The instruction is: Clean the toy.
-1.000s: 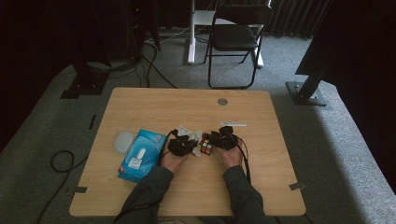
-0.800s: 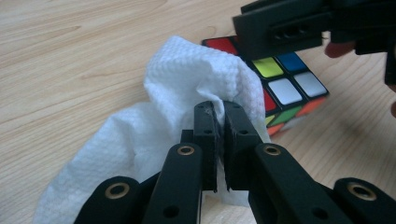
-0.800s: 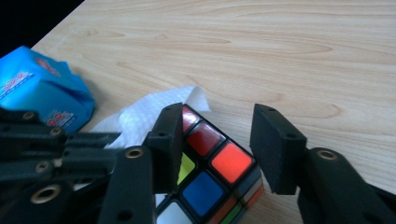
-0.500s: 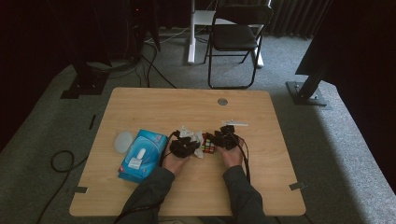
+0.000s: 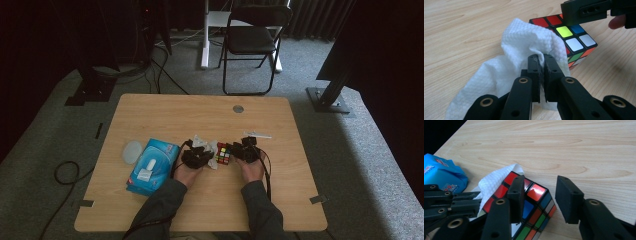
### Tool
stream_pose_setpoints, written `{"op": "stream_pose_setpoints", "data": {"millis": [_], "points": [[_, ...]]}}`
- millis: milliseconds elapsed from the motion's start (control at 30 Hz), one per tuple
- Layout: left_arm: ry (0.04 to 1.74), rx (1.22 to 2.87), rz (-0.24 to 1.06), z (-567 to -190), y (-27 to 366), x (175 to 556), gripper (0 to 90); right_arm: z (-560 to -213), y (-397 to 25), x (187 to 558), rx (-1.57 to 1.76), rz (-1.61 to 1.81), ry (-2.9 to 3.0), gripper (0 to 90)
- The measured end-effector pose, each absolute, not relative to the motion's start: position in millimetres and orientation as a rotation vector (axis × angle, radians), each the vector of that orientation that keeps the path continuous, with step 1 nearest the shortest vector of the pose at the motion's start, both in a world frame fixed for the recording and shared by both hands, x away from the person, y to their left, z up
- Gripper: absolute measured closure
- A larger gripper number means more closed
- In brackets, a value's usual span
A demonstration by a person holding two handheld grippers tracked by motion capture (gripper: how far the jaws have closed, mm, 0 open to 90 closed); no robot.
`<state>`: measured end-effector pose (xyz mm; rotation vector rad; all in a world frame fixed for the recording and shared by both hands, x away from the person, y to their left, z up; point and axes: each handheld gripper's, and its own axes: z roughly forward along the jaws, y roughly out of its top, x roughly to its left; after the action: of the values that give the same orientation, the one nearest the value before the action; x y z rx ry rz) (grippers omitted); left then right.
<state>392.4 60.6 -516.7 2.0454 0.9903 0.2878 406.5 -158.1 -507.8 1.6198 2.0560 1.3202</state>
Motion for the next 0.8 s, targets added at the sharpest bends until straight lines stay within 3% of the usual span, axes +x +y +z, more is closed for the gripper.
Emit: {"op": "stream_pose_setpoints", "data": {"millis": [200, 800], "points": [[0.981, 2.042, 0.293, -514, 60, 393, 85.8, -506, -153, 409, 1.609, 1.31, 2.072, 69.9], [0.978, 2.008, 0.319, -498, 64, 402, 85.9, -507, -150, 411, 1.605, 1.324, 2.064, 70.3]]}}
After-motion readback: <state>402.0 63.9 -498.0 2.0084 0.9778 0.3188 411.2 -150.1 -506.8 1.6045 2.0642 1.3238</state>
